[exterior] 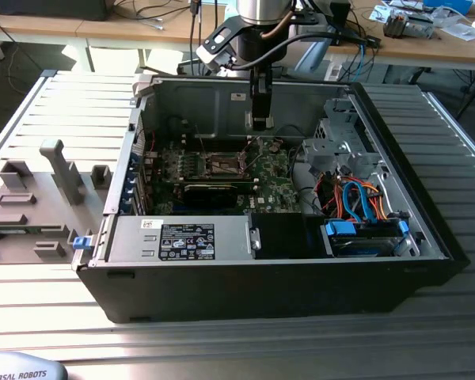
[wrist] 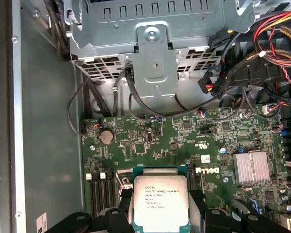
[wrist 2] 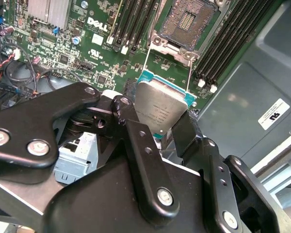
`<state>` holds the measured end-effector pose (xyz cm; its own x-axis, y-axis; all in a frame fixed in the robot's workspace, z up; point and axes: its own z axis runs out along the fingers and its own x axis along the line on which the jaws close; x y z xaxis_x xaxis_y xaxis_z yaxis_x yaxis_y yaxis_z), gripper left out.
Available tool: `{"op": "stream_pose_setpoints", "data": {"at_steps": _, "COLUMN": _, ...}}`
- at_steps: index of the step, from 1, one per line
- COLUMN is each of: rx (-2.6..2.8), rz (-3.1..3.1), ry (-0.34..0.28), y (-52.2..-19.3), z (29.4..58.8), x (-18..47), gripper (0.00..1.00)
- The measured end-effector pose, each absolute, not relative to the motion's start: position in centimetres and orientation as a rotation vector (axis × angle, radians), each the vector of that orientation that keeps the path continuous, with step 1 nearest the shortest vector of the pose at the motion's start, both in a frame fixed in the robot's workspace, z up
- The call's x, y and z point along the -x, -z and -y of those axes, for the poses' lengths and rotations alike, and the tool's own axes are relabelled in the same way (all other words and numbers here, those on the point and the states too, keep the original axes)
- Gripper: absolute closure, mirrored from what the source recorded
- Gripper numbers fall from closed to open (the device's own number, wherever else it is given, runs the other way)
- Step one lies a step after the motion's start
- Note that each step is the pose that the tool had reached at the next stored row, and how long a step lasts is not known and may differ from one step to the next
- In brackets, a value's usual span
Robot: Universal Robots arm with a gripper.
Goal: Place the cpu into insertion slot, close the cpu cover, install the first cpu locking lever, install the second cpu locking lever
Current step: 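Place the cpu into insertion slot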
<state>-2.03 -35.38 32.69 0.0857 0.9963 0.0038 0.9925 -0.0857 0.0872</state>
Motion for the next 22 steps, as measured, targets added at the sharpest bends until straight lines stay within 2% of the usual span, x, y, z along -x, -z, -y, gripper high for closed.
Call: {"op": "stream_pose_setpoints", "data": {"at_steps": 22, "rx": -2.281, "rz": -2.066, "ry": -0.094, "y": -32.53, "z": 35.38, "x": 2.03, "gripper": 0.46}}
